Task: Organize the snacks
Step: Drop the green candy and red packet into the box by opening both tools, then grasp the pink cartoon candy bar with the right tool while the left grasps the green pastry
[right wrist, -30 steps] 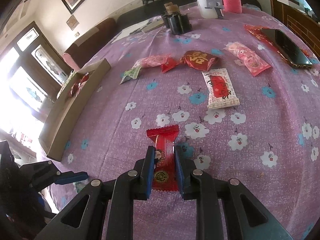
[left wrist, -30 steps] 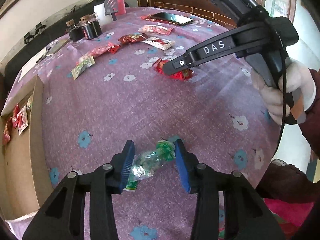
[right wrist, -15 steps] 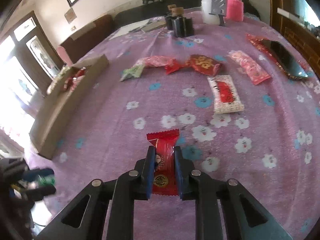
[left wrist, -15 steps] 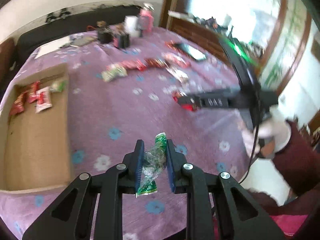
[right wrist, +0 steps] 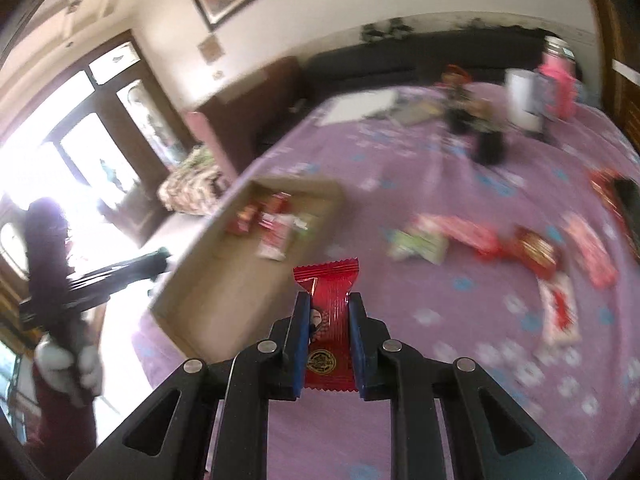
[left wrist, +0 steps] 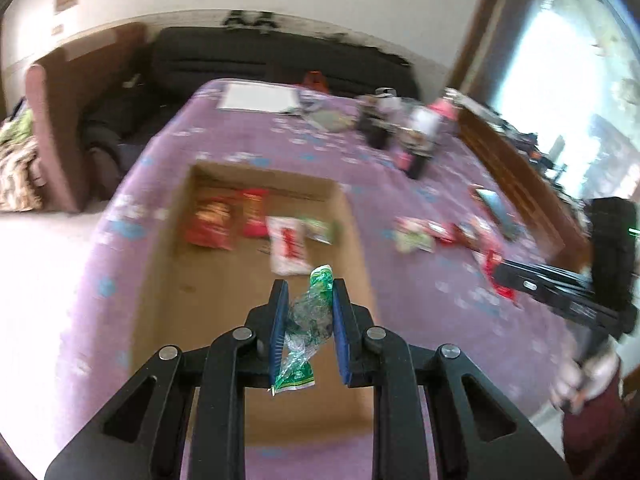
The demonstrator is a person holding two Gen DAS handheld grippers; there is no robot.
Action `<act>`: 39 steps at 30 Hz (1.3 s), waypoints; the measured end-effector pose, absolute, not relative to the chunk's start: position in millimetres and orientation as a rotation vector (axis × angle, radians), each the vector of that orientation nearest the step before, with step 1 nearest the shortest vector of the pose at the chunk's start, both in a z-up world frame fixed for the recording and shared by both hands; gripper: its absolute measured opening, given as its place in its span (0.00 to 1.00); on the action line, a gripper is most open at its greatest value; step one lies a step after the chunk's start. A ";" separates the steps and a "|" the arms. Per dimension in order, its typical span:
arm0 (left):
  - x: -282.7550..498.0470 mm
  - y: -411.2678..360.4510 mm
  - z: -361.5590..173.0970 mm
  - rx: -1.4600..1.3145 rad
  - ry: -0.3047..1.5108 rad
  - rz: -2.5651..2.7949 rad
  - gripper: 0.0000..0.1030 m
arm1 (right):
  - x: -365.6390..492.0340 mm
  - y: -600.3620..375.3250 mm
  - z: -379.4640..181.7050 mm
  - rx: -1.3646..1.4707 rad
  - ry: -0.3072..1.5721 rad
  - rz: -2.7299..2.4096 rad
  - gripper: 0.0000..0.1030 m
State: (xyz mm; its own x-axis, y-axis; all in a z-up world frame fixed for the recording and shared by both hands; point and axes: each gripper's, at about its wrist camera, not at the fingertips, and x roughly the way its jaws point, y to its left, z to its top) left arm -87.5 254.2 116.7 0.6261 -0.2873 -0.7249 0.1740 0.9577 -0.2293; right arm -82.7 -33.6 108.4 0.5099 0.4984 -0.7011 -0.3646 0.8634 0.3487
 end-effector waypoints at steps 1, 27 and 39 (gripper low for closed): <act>-79.5 260.1 112.0 -0.144 0.862 -0.243 0.18 | -76.7 -19.6 110.8 0.160 0.893 0.543 0.18; -28.5 313.5 66.3 -0.323 0.913 -0.070 0.44 | -3.6 142.2 28.6 0.151 1.054 0.698 0.27; -104.7 251.5 111.4 -0.308 0.822 -0.265 0.54 | 27.3 -23.8 62.6 0.172 0.916 0.304 0.39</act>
